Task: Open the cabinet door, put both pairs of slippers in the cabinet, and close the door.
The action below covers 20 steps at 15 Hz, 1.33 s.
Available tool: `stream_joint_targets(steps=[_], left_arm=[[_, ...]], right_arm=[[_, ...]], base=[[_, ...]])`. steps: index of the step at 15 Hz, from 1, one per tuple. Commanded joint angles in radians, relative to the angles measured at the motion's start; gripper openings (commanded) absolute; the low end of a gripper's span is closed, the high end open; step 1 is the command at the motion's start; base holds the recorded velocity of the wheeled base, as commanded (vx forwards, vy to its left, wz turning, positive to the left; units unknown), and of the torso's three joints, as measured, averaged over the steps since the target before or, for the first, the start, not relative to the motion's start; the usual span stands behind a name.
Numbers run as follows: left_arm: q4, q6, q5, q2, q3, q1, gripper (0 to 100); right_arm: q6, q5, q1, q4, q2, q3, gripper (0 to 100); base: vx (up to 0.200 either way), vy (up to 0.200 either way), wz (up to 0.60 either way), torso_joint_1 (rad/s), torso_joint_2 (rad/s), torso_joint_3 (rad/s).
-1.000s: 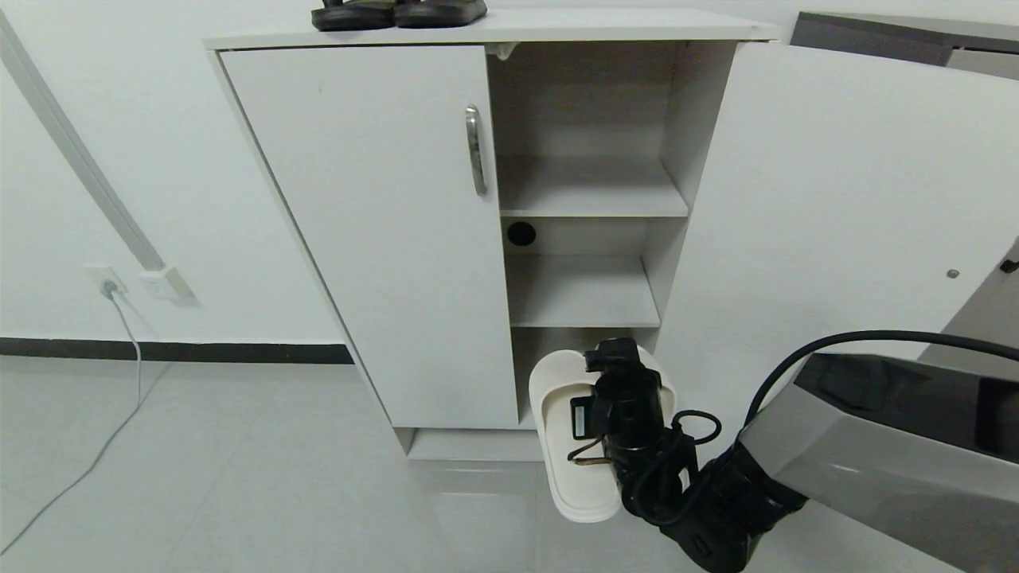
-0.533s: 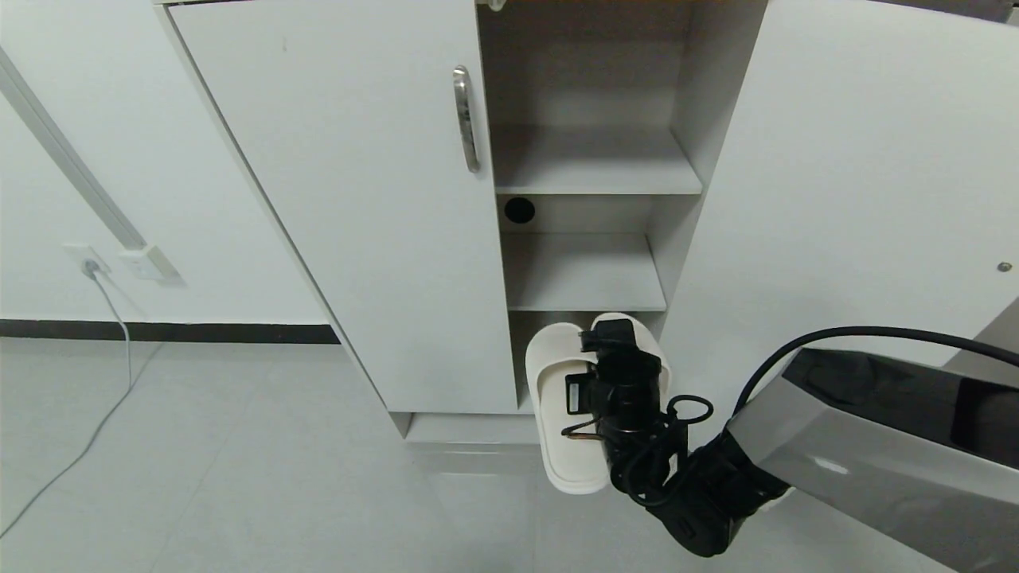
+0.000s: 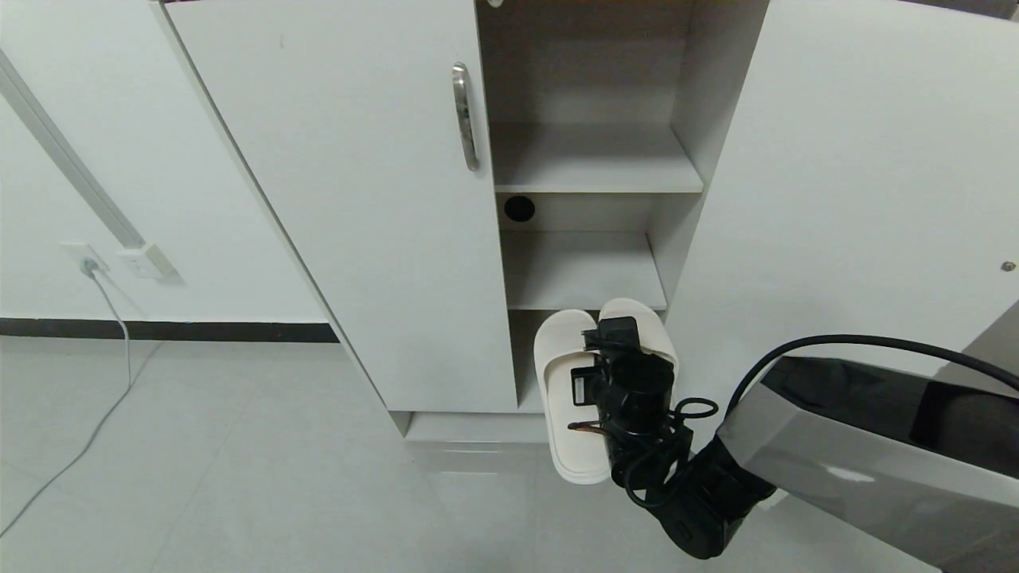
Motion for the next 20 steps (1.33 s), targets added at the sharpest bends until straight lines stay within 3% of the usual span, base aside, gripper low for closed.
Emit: stream_joint_targets(steps=[1,6,18,20], left_arm=[[-0.001,0.0,0.0,0.001,0.0,0.0,0],[0.001,-0.001,0.0,0.001,0.0,0.0,0],[-0.001,-0.003,0.0,0.001,0.0,0.0,0],[-0.001,-0.003,0.0,0.001,0.0,0.0,0]], right_arm=[[0.0,0.0,0.0,0.0,-0.001,-0.001,0],[0.0,0.0,0.0,0.002,-0.001,-0.003,0],[0.0,0.0,0.0,0.014,0.004,0.0,0],[0.005,0.002,-0.015,0.014,0.004,-0.012,0]], base=[[0.0,0.0,0.0,0.0,0.0,0.0],[0.0,0.0,0.0,0.0,0.0,0.0],[0.2,0.0,0.0,0.004,0.0,0.001],[0.0,0.0,0.0,0.0,0.0,0.0]])
